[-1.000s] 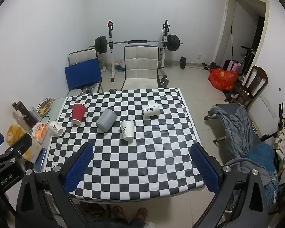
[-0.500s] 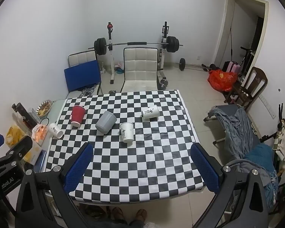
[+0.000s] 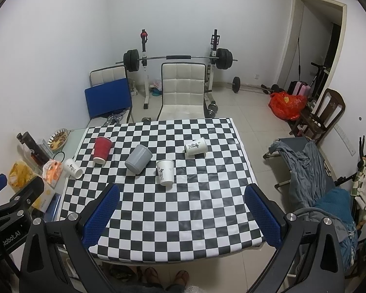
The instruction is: Flip cup upright
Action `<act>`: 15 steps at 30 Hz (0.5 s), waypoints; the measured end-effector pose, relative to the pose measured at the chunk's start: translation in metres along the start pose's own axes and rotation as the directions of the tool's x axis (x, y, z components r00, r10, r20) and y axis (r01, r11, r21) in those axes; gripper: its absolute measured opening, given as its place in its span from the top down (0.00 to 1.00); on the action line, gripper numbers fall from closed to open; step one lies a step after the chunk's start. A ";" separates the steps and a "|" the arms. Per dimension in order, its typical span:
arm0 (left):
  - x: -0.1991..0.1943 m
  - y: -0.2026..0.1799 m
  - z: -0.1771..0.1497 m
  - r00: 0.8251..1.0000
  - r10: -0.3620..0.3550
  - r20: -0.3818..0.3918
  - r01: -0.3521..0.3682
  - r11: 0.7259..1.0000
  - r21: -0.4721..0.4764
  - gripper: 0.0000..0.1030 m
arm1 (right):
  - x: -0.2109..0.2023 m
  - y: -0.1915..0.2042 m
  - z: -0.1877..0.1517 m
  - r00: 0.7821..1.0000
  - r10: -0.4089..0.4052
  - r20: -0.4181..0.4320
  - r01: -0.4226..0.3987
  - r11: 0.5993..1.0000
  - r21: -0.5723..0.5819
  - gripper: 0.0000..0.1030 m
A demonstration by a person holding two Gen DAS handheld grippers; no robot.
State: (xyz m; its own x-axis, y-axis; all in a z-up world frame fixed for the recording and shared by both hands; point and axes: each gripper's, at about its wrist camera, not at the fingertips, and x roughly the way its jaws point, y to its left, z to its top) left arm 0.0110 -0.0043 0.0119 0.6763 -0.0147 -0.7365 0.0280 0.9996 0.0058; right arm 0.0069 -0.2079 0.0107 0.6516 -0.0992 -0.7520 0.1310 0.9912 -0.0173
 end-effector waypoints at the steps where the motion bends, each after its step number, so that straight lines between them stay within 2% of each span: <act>1: 0.001 0.000 0.001 1.000 0.000 -0.001 0.000 1.000 -0.001 0.01 | 0.000 0.000 0.000 1.000 -0.001 0.000 0.001 1.000 0.000 0.00; 15: 0.001 0.001 0.003 1.000 -0.002 0.010 0.002 1.000 0.002 0.01 | 0.000 -0.002 -0.001 1.000 0.001 0.002 -0.001 1.000 0.000 0.00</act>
State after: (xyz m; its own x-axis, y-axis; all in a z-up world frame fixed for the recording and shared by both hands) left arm 0.0139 -0.0037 0.0135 0.6833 -0.0171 -0.7299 0.0309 0.9995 0.0055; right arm 0.0061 -0.2096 0.0105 0.6534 -0.0988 -0.7505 0.1309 0.9913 -0.0166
